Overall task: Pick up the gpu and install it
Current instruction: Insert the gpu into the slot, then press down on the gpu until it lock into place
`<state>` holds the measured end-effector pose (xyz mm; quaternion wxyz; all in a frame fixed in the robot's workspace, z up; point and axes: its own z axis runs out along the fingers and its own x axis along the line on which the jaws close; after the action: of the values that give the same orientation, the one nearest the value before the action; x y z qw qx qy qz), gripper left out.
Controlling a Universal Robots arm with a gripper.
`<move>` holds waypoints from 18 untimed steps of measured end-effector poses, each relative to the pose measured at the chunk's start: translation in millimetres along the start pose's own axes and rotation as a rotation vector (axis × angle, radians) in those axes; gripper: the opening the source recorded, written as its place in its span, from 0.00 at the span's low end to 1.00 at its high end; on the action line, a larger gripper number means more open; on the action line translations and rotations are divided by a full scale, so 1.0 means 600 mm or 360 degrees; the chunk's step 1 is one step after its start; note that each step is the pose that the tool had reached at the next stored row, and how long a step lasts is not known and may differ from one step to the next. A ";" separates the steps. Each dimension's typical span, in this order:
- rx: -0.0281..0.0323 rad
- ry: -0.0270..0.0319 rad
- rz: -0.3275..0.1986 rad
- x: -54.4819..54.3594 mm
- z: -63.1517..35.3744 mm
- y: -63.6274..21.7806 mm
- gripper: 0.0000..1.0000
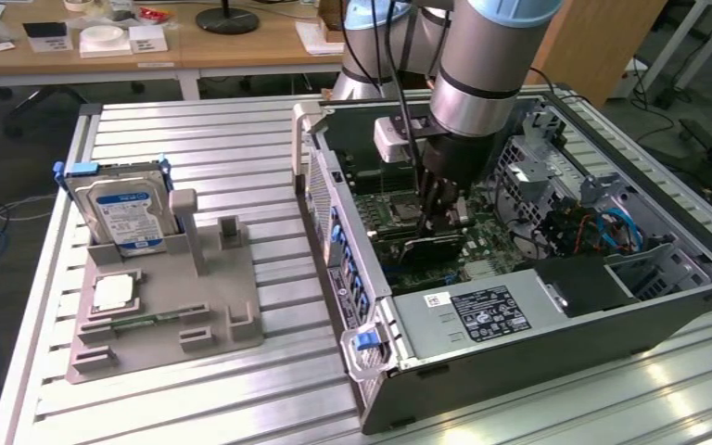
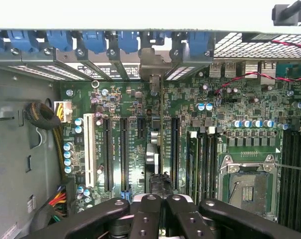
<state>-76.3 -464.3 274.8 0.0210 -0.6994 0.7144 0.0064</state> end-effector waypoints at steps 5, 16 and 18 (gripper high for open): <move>0.00002 0.00001 0.0000 0.000 0.000 0.009 0.11; -0.00003 0.00001 0.0000 0.001 0.001 0.039 0.11; -0.00050 0.00004 0.0000 0.001 -0.009 0.039 0.11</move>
<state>-99.7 -464.3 279.7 0.0198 -0.6993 0.7145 0.0074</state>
